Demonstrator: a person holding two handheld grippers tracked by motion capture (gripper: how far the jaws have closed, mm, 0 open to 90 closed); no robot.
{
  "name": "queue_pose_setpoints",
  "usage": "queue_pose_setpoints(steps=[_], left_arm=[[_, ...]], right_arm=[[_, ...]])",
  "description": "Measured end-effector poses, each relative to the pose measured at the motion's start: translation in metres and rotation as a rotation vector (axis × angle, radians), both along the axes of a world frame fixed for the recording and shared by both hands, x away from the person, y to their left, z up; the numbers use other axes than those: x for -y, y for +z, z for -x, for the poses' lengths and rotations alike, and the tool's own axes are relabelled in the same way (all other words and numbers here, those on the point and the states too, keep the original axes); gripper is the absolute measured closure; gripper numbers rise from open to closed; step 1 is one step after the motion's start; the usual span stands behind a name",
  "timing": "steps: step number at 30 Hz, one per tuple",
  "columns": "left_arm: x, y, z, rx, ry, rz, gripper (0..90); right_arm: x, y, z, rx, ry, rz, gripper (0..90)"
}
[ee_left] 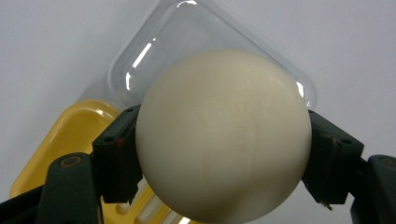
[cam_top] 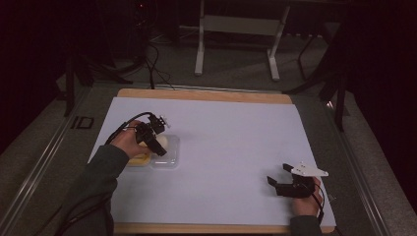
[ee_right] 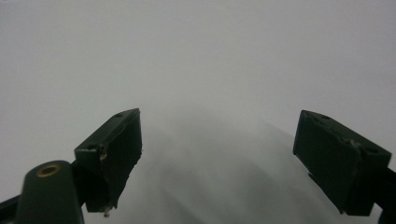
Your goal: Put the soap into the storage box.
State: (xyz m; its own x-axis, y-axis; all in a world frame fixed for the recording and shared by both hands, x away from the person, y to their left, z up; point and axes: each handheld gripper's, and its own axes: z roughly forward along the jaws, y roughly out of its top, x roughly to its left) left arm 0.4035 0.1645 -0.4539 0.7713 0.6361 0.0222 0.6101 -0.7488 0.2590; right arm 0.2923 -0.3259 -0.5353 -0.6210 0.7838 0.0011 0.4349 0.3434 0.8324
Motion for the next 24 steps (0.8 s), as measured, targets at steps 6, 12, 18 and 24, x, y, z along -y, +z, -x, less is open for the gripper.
queue_pose_setpoints(steps=[6, 12, 18, 24], left_arm=[[-0.004, 0.0, -0.001, 0.003, 0.02, -0.008, 25.7], [-0.01, -0.001, -0.002, 0.005, 0.057, -0.013, 25.7], [-0.015, -0.003, -0.004, 0.007, 0.096, -0.027, 25.7], [-0.023, -0.005, -0.005, 0.002, 0.141, -0.031, 25.7]], right_arm=[[0.0, 0.0, 0.0, 0.001, 0.0, 0.0, 15.5], [0.0, 0.0, 0.0, 0.001, 0.0, 0.0, 15.5], [0.0, 0.0, 0.0, 0.001, 0.001, 0.0, 15.4], [0.0, 0.0, 0.0, 0.001, 0.001, 0.0, 15.5]])
